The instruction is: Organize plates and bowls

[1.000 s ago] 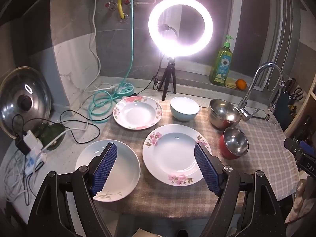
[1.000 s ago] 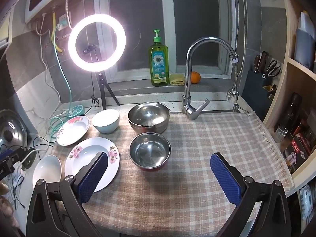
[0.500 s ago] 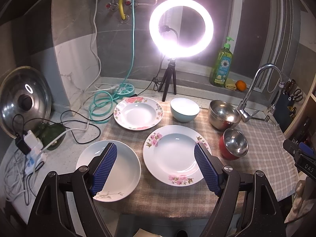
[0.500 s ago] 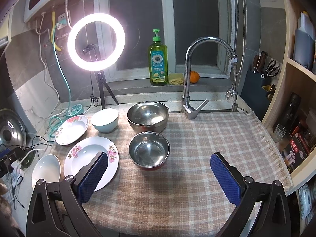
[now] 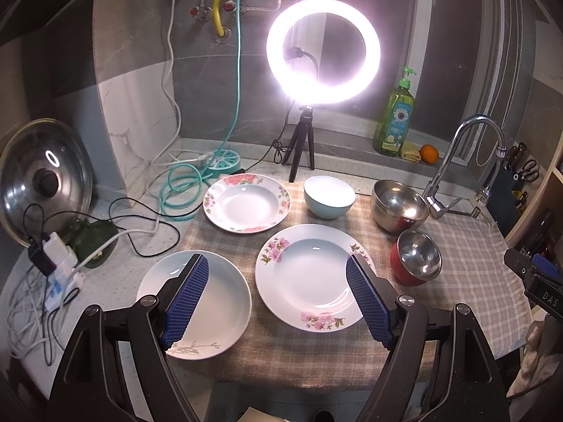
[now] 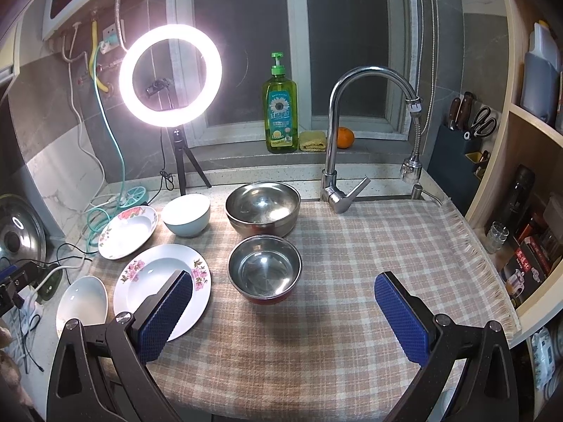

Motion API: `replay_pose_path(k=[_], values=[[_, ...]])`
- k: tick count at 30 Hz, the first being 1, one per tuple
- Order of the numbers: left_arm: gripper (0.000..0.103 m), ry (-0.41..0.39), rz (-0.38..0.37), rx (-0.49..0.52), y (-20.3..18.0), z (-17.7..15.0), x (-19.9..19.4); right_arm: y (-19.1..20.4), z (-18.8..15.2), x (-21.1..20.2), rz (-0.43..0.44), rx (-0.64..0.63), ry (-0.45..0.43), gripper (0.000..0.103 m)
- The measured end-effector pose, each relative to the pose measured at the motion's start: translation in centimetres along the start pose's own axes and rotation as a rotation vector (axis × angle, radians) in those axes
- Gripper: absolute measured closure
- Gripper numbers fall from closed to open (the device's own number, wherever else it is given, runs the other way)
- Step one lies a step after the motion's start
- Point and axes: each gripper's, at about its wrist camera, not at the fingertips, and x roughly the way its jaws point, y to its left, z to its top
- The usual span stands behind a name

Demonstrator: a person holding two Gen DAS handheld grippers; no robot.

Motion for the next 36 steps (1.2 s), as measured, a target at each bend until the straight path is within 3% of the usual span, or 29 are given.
replay_pose_path(k=[36], values=[[0.022,-0.011,-0.002,0.000,-0.22,-0.13,-0.34,-0.03,-0.21,-0.01,-0.001,0.001,0.002,0.001]])
